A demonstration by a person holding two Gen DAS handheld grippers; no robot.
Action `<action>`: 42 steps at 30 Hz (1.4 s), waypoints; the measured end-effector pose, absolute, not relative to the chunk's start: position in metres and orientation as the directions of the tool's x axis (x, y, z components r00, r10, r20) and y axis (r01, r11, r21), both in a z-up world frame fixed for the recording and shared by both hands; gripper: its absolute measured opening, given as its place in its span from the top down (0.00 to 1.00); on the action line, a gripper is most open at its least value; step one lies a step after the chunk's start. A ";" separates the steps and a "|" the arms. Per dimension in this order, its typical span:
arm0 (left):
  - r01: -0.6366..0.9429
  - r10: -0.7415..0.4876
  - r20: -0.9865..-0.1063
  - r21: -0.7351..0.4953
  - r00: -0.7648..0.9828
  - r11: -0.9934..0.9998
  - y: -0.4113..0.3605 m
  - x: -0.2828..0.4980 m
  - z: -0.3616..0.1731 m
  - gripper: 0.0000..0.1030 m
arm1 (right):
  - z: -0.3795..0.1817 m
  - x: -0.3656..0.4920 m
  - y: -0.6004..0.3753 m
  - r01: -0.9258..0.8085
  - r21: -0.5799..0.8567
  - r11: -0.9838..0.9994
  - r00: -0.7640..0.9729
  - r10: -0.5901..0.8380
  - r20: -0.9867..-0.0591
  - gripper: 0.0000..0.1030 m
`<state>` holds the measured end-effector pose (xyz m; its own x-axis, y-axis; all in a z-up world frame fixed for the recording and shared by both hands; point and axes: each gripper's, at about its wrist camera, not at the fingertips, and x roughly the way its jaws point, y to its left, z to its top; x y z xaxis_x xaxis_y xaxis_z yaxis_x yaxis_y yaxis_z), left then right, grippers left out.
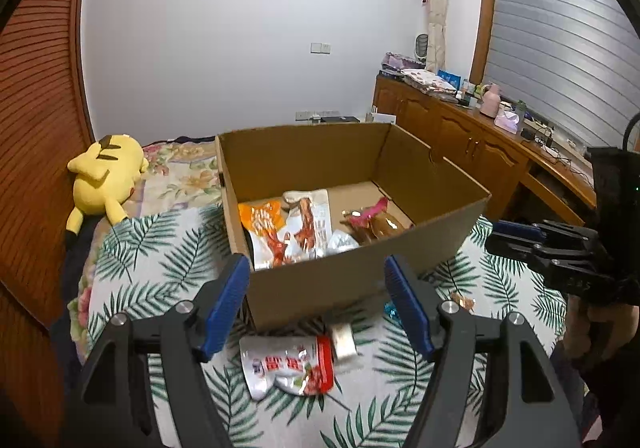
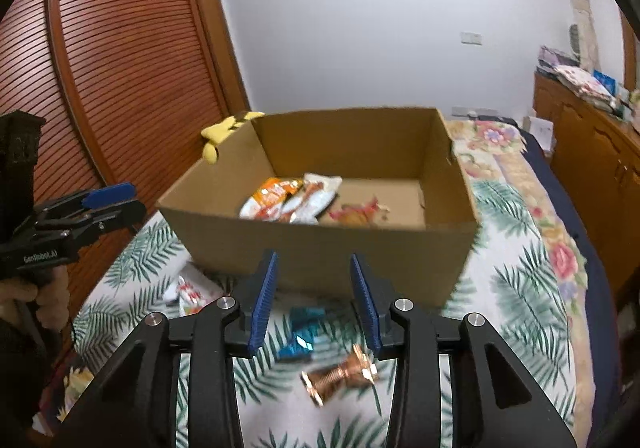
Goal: Organize snacks
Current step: 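Withdraw from the box and grasp the copper-wrapped bar with the right tool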
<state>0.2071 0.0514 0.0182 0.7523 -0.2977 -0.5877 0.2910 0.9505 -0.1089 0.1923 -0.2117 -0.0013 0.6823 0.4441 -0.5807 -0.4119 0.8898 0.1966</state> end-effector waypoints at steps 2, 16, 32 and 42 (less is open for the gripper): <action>0.287 -0.297 -0.594 -0.115 0.747 0.951 0.052 0.202 0.013 0.31 | -0.010 0.184 -0.217 -0.395 0.210 0.894 0.677 0.438 -0.591 0.62; 0.272 -0.282 -0.635 -0.117 0.719 0.955 0.049 0.179 -0.017 0.31 | -0.071 0.163 -0.231 -0.307 0.286 0.908 0.598 0.418 -0.684 0.61; 0.268 -0.291 -0.667 -0.141 0.685 0.953 0.046 0.179 -0.038 0.31 | -0.093 0.184 -0.220 -0.274 0.318 0.908 0.553 0.419 -0.720 0.58; 0.246 -0.268 -0.693 -0.134 0.669 0.960 0.048 0.187 -0.052 0.31 | -0.103 0.194 -0.206 -0.301 0.200 0.933 0.563 0.343 -0.752 0.64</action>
<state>0.1867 0.0479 -0.0516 0.6688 -0.2679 -0.6935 0.2458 0.9600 -0.1339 0.1936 -0.2058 -0.1026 0.5631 0.3429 -0.7519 -0.3005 0.9325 0.2002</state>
